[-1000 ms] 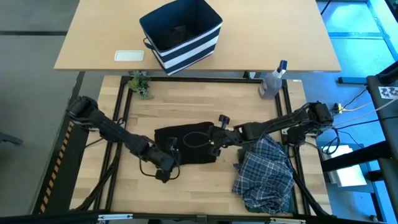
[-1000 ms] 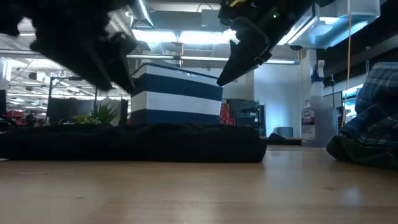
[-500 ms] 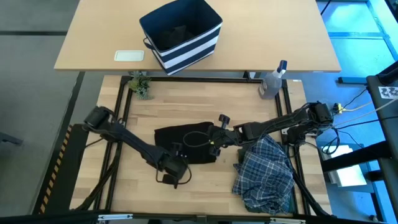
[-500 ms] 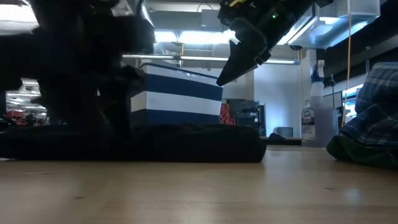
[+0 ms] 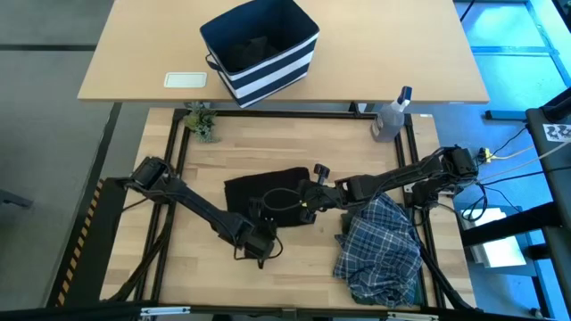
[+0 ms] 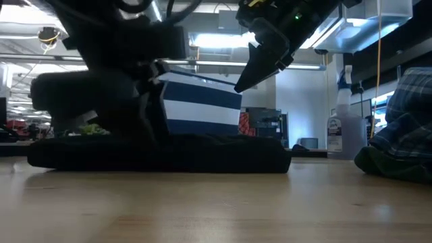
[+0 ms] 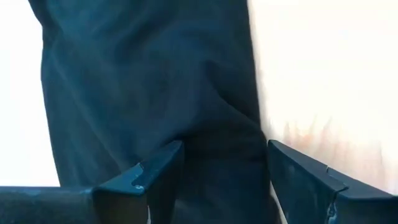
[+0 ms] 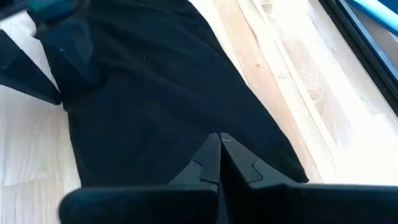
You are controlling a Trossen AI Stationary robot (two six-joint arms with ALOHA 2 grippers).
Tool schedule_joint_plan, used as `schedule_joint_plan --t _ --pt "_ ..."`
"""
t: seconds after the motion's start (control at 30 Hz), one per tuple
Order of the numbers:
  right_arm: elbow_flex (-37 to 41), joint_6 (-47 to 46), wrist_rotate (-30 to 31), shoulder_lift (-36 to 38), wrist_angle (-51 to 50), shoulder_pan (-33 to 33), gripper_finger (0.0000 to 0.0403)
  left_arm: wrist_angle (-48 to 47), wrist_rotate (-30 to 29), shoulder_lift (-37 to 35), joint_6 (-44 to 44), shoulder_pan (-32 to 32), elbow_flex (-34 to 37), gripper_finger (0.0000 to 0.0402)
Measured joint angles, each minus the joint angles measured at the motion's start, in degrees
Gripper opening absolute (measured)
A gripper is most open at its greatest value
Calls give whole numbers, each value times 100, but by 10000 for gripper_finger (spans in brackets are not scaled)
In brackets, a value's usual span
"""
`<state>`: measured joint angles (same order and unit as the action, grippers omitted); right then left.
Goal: Fold Laundry from Bin
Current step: Stack the folded black shirt on top of the folded blue checkered pants
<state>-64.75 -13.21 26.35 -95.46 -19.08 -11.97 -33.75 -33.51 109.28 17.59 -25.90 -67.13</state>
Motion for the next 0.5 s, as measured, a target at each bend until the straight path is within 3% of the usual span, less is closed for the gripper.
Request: schedule_joint_plan --t 0.37,0.5 --pt "0 0 -44 0 8 0 0 38 957 6 -76 312 136 224" --pt "0 0 -44 0 8 0 0 74 939 7 -169 267 138 224"
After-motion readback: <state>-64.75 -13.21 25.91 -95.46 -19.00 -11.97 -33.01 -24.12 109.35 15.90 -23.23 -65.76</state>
